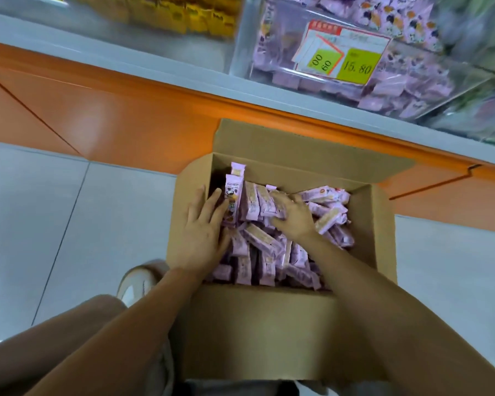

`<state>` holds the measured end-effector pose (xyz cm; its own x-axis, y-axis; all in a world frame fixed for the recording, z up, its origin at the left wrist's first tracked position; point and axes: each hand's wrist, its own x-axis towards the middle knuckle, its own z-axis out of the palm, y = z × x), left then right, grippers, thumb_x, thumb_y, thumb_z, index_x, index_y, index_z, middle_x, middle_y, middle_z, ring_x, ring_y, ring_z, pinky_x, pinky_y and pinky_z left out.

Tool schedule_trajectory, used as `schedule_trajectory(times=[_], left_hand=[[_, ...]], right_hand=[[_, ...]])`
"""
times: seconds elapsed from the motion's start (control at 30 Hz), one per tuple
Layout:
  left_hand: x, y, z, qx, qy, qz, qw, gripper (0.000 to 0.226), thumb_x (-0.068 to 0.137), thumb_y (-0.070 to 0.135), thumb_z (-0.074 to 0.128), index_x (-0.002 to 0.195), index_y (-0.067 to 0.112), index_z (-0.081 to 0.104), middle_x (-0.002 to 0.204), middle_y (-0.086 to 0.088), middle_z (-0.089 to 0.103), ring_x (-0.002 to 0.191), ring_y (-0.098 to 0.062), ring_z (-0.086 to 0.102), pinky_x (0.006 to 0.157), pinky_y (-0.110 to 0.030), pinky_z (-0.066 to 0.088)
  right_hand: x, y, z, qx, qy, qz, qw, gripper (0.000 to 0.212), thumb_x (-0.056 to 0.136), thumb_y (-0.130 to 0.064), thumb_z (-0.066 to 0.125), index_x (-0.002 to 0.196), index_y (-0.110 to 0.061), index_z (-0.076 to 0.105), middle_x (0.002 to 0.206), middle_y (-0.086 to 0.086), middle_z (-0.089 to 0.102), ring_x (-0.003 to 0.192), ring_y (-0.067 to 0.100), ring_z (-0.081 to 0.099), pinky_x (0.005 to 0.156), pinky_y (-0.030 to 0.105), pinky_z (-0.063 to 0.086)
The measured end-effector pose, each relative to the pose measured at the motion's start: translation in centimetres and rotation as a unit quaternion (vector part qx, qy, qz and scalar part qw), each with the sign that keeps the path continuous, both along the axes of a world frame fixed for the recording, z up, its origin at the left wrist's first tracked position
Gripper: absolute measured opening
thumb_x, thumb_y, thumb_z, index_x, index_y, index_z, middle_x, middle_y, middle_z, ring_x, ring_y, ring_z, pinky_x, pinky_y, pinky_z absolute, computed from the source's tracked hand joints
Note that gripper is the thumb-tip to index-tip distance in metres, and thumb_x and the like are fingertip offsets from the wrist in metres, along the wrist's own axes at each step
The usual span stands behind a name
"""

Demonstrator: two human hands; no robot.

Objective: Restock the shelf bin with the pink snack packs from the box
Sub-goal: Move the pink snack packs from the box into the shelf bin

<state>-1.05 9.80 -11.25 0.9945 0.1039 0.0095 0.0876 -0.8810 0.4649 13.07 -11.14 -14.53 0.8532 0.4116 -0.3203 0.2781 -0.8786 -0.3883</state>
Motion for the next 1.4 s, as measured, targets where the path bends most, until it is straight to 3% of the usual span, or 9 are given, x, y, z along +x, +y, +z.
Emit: schedule_trajectory(times=[0.23,0.33,0.4,0.5,0.63,0.87,1.07,1.23,1.4], left_hand=[[0.6,-0.9,1.5,0.016,-0.049,-0.002,0.999,0.044,0.083,0.027,0.04,0.114,0.006,0.064,0.127,-0.02,0.057,0.128,-0.041,0.037,0.105,-0.058,0.035],[1.9,-3.7,3.6,-0.106,0.01,-0.002,0.994,0.042,0.09,0.027,0.036,0.112,0.005,0.065,0.113,-0.017,0.063,0.113,-0.038,0.05,0.095,-0.048,0.044],[2.7,-5.7,5.2,-0.295,0.108,0.047,0.948,0.036,0.1,0.025,0.038,0.12,0.006,0.061,0.116,-0.018,0.064,0.107,-0.032,0.056,0.096,-0.039,0.044],[3.1,-7.9,6.8,-0.552,0.166,0.177,0.798,0.031,0.101,0.02,0.047,0.127,0.006,0.056,0.105,-0.011,0.066,0.089,-0.018,0.061,0.086,-0.033,0.054],[2.4,-8.3,7.6,-0.598,0.089,0.323,0.728,0.021,0.091,0.004,0.062,0.112,0.005,0.061,0.076,-0.002,0.062,0.066,-0.012,0.06,0.068,-0.024,0.058],[2.5,-7.3,9.1,-0.688,0.087,0.312,0.649,0.021,0.087,0.003,0.067,0.107,0.001,0.063,0.106,-0.017,0.066,0.084,-0.021,0.064,0.075,-0.031,0.055],[2.4,-6.0,8.5,-0.717,0.101,0.264,0.637,0.032,0.09,0.013,0.066,0.116,0.019,0.049,0.104,-0.002,0.069,0.08,-0.012,0.07,0.064,-0.031,0.058],[2.4,-3.5,7.6,-0.674,0.074,0.268,0.684,0.04,0.084,0.015,0.073,0.119,0.012,0.054,0.107,-0.013,0.071,0.086,-0.025,0.07,0.078,-0.043,0.058],[2.5,-1.4,7.3,-0.606,0.065,0.204,0.766,0.027,0.087,0.009,0.069,0.113,0.002,0.067,0.102,-0.011,0.073,0.081,-0.012,0.071,0.071,-0.026,0.056]], right_hand=[[-1.6,-1.8,6.1,0.263,0.139,-0.153,0.942,0.051,0.092,-0.007,0.058,0.14,-0.023,0.045,0.142,0.002,0.045,0.126,0.012,0.047,0.101,0.022,0.041],[-3.0,-1.7,9.2,0.331,0.215,-0.166,0.904,0.047,0.094,-0.012,0.057,0.137,-0.03,0.047,0.139,-0.001,0.049,0.123,0.01,0.049,0.098,0.023,0.04],[-4.0,-1.4,10.9,0.369,0.262,-0.174,0.875,0.046,0.094,-0.007,0.053,0.135,-0.027,0.049,0.125,-0.004,0.059,0.112,0.005,0.056,0.094,0.022,0.044],[-5.0,-1.2,12.2,0.378,0.304,-0.163,0.859,0.044,0.093,-0.01,0.053,0.133,-0.029,0.051,0.115,0.0,0.066,0.101,0.008,0.062,0.083,0.023,0.048],[-5.9,-1.2,12.1,0.406,0.326,-0.171,0.837,0.046,0.091,-0.015,0.049,0.134,-0.032,0.05,0.13,0.008,0.06,0.117,0.021,0.058,0.099,0.045,0.045],[-6.0,0.3,11.9,0.411,0.302,-0.231,0.829,0.042,0.081,-0.022,0.045,0.121,-0.02,0.057,0.122,0.008,0.065,0.118,0.027,0.057,0.098,0.045,0.042],[-6.2,1.8,11.7,0.349,0.287,-0.232,0.861,0.022,0.095,-0.02,0.046,0.114,-0.014,0.054,0.118,0.002,0.063,0.109,0.014,0.059,0.089,0.031,0.048],[-5.9,2.9,11.6,0.341,0.265,-0.161,0.887,0.024,0.101,-0.017,0.044,0.121,-0.013,0.057,0.121,-0.003,0.06,0.104,-0.001,0.054,0.088,0.014,0.04],[-4.0,3.4,11.0,0.306,0.24,-0.103,0.916,0.027,0.098,-0.016,0.053,0.124,-0.012,0.059,0.117,-0.003,0.062,0.104,0.003,0.058,0.094,0.019,0.045]])
